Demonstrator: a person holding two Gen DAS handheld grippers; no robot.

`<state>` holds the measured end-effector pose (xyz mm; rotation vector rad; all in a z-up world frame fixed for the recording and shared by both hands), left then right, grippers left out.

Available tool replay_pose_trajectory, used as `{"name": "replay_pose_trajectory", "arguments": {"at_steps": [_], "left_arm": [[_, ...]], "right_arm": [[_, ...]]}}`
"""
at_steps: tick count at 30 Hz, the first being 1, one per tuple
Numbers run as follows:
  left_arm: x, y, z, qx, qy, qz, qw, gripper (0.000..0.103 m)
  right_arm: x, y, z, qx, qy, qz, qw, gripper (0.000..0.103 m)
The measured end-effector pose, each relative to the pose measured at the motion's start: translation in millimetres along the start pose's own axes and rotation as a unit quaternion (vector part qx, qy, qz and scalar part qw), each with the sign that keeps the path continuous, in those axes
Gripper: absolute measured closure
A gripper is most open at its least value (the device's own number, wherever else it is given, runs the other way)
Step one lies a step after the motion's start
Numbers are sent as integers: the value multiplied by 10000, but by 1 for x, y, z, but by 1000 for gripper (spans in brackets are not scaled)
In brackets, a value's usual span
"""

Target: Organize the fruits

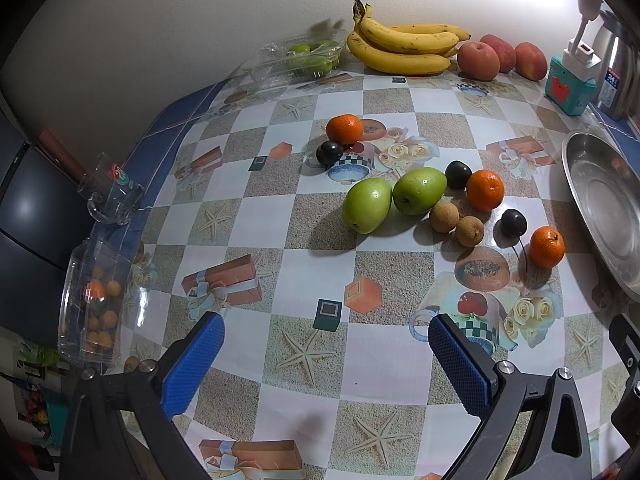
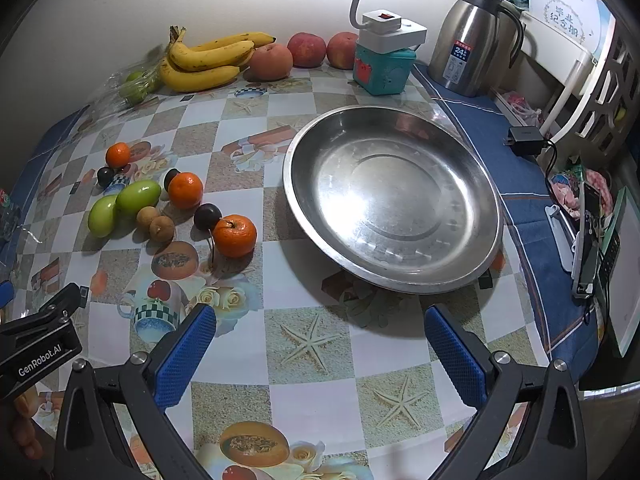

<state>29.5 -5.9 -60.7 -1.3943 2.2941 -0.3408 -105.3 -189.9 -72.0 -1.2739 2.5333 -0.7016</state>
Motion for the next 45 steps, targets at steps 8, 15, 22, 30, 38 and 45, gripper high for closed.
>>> {"name": "replay_pose_trajectory", "arguments": {"at_steps": [8, 15, 22, 30, 38, 45], "left_arm": [[0, 0, 0, 0, -3, 0, 10000, 0], [0, 0, 0, 0, -5, 1, 10000, 0], [0, 0, 0, 0, -7, 1, 10000, 0], [0, 0, 0, -1, -9, 3, 10000, 0], [0, 0, 0, -12, -12, -7, 10000, 0], [-3, -7, 0, 9, -27, -149, 9999, 0]], "right_arm": [[-1, 0, 0, -12, -8, -14, 10000, 0], [-1, 0, 0, -8, -8, -20, 10000, 0], [-1, 0, 0, -10, -5, -18, 10000, 0], [-1, 0, 0, -15, -9, -24, 10000, 0], [0, 2, 1, -40, -29, -28, 10000, 0], [-11, -4, 0, 8, -256, -129, 9996, 0]]}}
Point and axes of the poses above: each gripper's, at about its wrist camera, not at the fingertips, and z roughly the way its jaws point, x to its right, y to its underside, the point moved 7 cm from there along z, roughly the way its jaws point, and after that the axes turned 1 degree about -y, right-handed, at the moved point
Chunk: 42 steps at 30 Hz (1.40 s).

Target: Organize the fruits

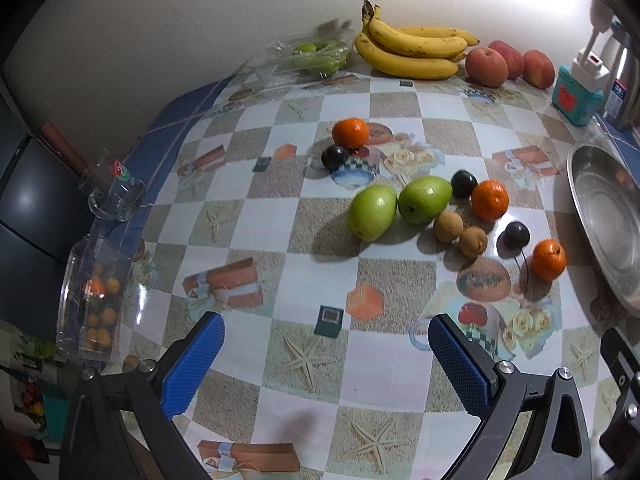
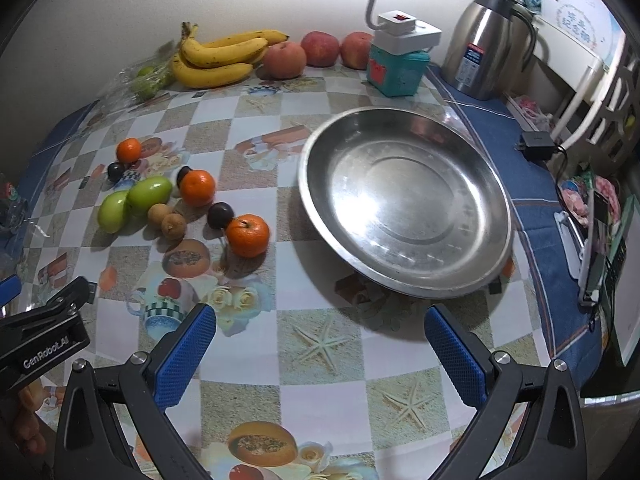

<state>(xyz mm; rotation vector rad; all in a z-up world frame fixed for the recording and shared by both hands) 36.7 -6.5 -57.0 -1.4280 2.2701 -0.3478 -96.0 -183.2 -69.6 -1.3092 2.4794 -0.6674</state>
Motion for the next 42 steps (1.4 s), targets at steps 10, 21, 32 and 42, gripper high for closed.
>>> {"name": "replay_pose_trajectory", "arguments": {"at_steps": [10, 21, 32, 42], "left_arm": [[-7, -39, -10, 35, 141, -389, 9991, 0], [0, -79, 3, -115, 229, -658, 9975, 0], [-2, -105, 25, -246, 213, -696, 9970, 0], [-12, -92, 52, -554, 167, -747, 9955, 0]], "right_arm": [[-14, -30, -3, 241, -595, 221, 9977, 0], [-20, -64, 12, 121, -976, 510, 9938, 0], [-30, -95, 30, -10, -1227, 623, 9905, 1], [-45, -80, 56, -480, -1178, 271, 9915, 23]]}}
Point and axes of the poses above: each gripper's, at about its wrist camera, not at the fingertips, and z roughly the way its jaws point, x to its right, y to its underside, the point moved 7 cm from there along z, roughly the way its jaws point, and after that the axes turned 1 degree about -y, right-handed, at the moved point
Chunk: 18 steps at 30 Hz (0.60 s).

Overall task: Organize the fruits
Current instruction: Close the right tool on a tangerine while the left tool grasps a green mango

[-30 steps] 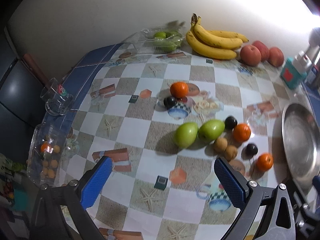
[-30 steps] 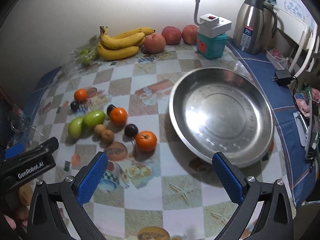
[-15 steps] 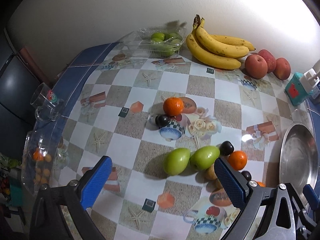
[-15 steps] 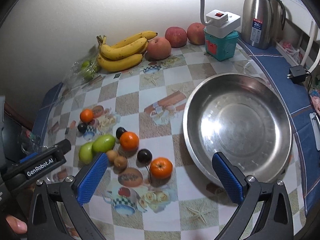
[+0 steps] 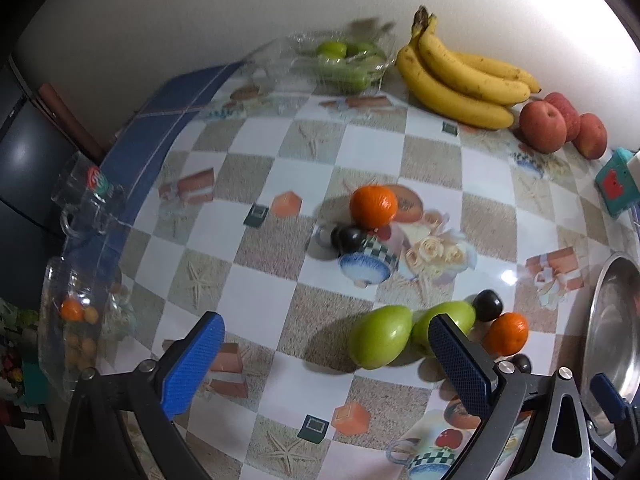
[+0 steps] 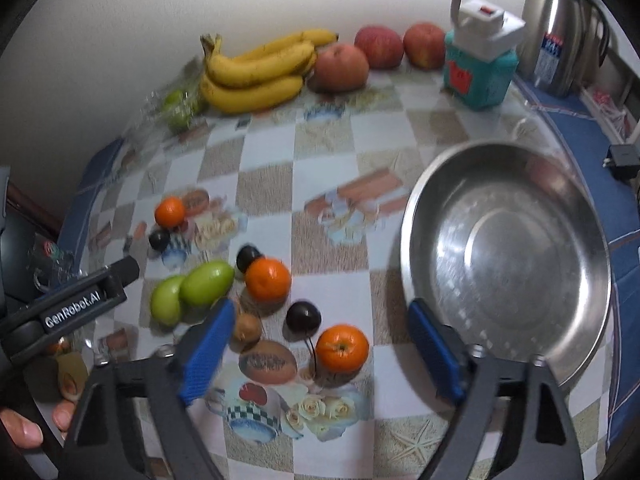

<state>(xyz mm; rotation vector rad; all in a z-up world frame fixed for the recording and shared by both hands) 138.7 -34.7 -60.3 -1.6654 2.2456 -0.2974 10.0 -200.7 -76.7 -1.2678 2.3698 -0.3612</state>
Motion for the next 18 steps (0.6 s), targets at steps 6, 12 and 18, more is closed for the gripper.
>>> {"name": "replay_pose_trajectory", "arguments": {"at_steps": [6, 12, 18], "left_arm": [[-5, 9, 16, -188, 12, -42, 9998, 1], [1, 15, 30, -391, 147, 35, 9991, 12], [11, 16, 34, -429, 379, 111, 9983, 22]], "right_arm": [[0, 11, 12, -287, -68, -8, 9996, 44], [8, 18, 20, -475, -28, 98, 9988, 62], [16, 21, 29, -614, -2, 228, 9979, 65]]}}
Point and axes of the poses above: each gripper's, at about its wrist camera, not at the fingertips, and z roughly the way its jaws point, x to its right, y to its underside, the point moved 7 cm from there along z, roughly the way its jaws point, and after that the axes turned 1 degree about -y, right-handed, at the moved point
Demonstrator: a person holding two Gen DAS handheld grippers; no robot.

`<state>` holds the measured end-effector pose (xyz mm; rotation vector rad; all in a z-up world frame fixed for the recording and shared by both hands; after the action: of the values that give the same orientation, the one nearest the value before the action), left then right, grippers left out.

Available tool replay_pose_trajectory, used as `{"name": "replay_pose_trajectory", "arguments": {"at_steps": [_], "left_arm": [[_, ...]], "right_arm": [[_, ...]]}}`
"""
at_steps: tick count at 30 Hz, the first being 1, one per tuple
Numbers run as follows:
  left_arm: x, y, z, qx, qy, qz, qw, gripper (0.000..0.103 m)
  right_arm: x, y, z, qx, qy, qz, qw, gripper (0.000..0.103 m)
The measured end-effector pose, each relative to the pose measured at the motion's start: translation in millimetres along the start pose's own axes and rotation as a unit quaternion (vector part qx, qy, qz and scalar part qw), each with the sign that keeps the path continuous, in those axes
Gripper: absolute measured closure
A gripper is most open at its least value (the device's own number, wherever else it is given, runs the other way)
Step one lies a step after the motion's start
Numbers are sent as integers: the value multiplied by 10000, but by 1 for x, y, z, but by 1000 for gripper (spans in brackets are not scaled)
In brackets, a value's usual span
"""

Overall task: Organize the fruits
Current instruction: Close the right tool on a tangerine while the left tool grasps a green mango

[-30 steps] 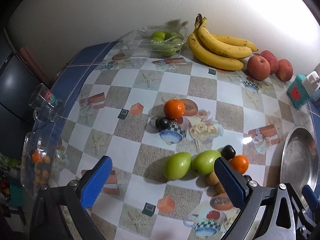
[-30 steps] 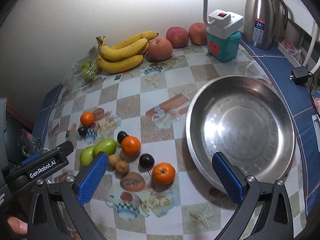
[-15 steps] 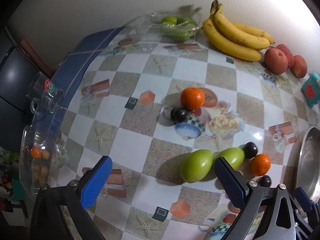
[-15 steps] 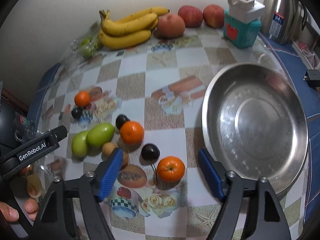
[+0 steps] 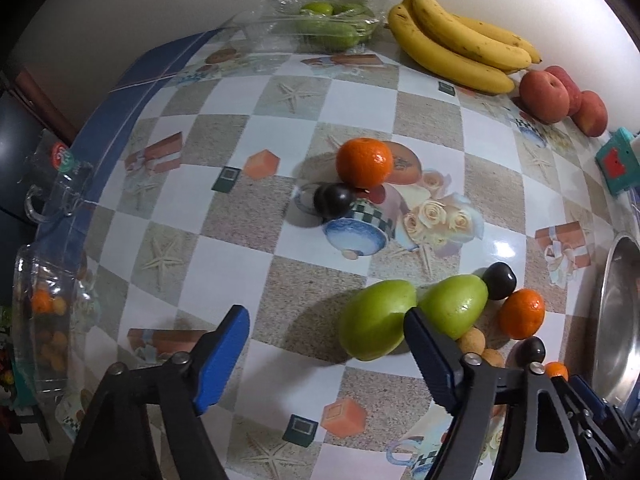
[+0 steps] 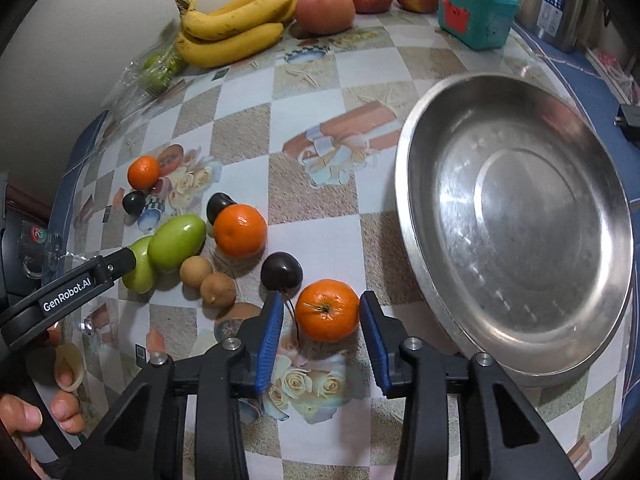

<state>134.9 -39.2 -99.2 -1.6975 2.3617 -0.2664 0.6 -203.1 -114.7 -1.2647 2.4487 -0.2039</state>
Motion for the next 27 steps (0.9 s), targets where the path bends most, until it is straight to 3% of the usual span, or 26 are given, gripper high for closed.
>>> {"name": "replay_pose_trajectory", "arguments": {"at_steps": [9, 14, 18, 20, 27], "left_arm": [[7, -1, 6, 2, 194, 51, 9998, 28], [15, -3, 6, 46, 401, 129, 9991, 47], [18, -3, 5, 54, 456, 185, 9988, 53], [20, -3, 5, 38, 603, 168, 9980, 65], [10, -5, 0, 104, 653, -76, 9978, 68]], "right_arm": [[1, 2, 5, -63, 74, -69, 9999, 67], [1, 3, 6, -82, 77, -67, 9999, 67], [-1, 2, 6, -92, 98, -101, 9999, 67], [-1, 2, 7, -97, 82, -84, 9999, 67], [1, 3, 6, -127, 65, -71, 9999, 67]]}}
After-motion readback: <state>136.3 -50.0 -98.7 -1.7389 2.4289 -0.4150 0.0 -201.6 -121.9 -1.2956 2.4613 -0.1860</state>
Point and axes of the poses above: each gripper's, at about its wrist camera, not at the fingertips, and z roughly the way its jaws point, x to its right, y to its underside, the point moved 7 cm from there along z, roughly the way its jaws point, and after that the axes turned 1 degree about -y, right-handed, at the moved point
